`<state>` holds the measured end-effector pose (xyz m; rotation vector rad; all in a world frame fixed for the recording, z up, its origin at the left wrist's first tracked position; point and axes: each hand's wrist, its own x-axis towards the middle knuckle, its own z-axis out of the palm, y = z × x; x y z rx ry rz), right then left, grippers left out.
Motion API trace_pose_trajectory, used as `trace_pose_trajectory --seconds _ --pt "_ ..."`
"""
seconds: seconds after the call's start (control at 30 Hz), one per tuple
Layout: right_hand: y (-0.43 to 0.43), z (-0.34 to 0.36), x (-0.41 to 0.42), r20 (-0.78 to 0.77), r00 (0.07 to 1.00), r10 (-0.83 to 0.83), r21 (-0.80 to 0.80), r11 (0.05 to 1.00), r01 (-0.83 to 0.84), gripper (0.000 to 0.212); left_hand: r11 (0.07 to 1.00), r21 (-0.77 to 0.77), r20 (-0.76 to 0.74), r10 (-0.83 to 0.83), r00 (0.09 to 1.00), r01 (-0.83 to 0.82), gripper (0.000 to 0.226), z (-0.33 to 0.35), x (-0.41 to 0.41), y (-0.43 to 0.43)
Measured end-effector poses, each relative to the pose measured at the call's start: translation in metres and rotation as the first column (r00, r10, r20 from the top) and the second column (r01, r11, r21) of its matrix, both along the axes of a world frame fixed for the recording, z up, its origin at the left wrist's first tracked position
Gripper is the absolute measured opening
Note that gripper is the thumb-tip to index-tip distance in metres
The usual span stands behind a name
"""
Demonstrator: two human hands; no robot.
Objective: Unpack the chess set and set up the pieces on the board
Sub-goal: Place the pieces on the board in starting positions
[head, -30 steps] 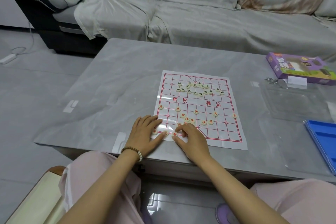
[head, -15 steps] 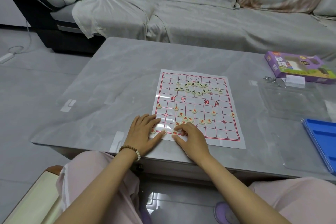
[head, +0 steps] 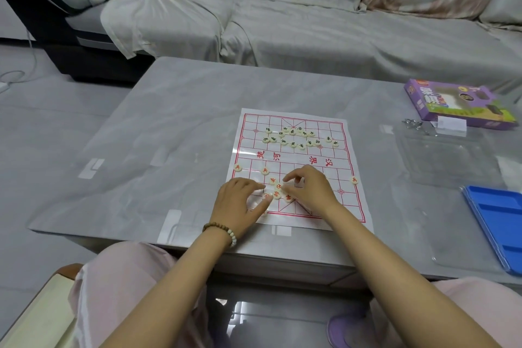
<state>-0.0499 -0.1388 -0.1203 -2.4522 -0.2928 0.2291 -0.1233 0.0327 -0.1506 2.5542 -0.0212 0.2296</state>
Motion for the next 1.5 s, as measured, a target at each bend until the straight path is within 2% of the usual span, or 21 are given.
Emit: trace_pose_trajectory --seconds 0.17,0.4,0.53,0.77,0.83,0.97,1.13,1.27,1.5 --pt "0.013 0.001 0.008 0.006 0.996 0.088 -0.116 0.989 -0.087 0.022 1.000 -0.010 0.001 0.010 1.000 -0.010 0.071 -0.012 -0.006 0.006" --pt "0.009 -0.001 0.010 -0.023 0.996 0.088 -0.121 0.989 -0.091 0.023 1.000 0.004 0.024 0.010 1.000 -0.011 0.066 -0.016 -0.008 0.008" --pt "0.008 -0.003 0.010 -0.022 0.995 0.102 -0.145 0.984 -0.104 0.026 0.998 0.063 0.028 -0.008 1.000 0.006 0.062 -0.018 -0.008 0.007" --pt "0.014 0.000 0.006 0.099 0.984 0.145 -0.217 0.969 -0.121 0.026 0.990 0.127 0.031 -0.064 0.997 0.059 0.061 -0.017 -0.010 0.006" --pt "0.009 0.003 0.001 0.164 0.981 0.102 -0.184 0.980 -0.071 0.026 0.983 0.157 0.039 -0.100 0.994 0.093 0.059 -0.018 -0.012 0.005" --pt "-0.005 0.003 -0.031 0.219 0.975 0.027 0.035 0.999 -0.035 0.023 0.984 0.166 0.071 -0.083 0.994 0.070 0.058 -0.021 -0.017 0.006" --pt "-0.011 -0.025 -0.067 0.184 0.980 0.075 0.041 0.996 -0.084 0.019 0.986 0.160 0.063 -0.044 0.997 0.034 0.059 -0.021 -0.017 0.006" --pt "-0.011 -0.032 -0.069 0.176 0.984 0.036 0.102 0.993 -0.054 0.017 0.986 0.163 0.047 -0.037 0.998 0.029 0.064 -0.021 -0.017 0.006" --pt "-0.013 -0.030 -0.066 0.148 0.987 0.067 0.090 0.993 -0.081 0.021 0.985 0.171 0.040 -0.017 0.999 0.010 0.068 -0.022 -0.016 0.006"
